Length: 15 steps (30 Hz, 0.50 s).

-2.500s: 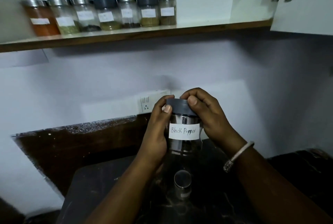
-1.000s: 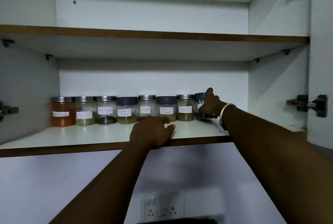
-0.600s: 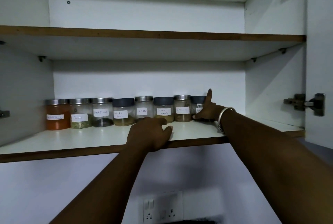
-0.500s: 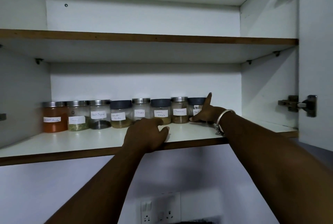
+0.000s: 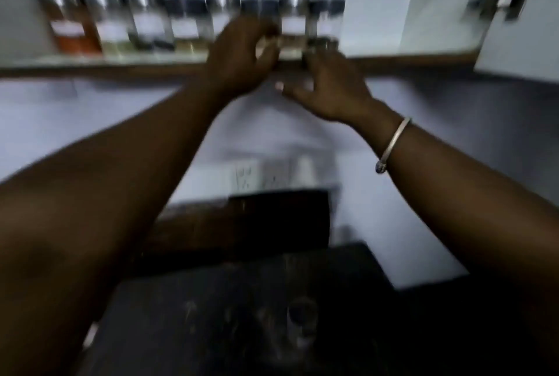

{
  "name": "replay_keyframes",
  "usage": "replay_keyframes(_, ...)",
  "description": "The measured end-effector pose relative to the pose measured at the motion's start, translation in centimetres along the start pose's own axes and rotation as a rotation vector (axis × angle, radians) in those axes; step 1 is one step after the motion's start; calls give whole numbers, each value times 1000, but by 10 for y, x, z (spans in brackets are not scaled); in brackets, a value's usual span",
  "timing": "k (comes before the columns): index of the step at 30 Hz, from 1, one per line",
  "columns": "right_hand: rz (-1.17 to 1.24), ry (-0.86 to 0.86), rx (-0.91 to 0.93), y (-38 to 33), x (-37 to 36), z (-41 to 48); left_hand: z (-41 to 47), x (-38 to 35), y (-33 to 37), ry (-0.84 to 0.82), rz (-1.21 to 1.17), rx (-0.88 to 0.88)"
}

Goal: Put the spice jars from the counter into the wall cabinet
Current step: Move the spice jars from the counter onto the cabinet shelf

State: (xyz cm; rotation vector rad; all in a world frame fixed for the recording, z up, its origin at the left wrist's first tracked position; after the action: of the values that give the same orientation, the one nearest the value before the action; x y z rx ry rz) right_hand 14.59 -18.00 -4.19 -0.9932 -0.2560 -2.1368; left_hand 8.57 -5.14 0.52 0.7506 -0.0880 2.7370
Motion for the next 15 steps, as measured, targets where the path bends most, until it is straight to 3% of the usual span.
replay_keyframes(3,255,185,50,-14,-27,-72,-62,-3,27,67,-29,-122)
replay_keyframes(5,297,133,5,-17,-73,-121,-115,-15,35,45,-100,-118)
replay_keyframes(10,256,-599,-273,-6,-253,-264,-270,-84,17,-260,-258,286)
replay_keyframes(15,90,-1161,-254,5,-339,-393,-403,-147,10,-583,-327,504)
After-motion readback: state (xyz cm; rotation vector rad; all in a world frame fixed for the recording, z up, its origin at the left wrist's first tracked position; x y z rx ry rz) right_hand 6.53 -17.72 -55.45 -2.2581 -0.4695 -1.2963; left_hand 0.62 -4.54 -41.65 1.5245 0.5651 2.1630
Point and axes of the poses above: each hand's wrist, its own z-axis towards the middle knuckle, its own x-axis out of the back of the hand, y = z × x, the point moved 9 cm from there along z, towards the middle knuckle, and after that the axes turned 3 degrees about y, right-handed, at the moved point
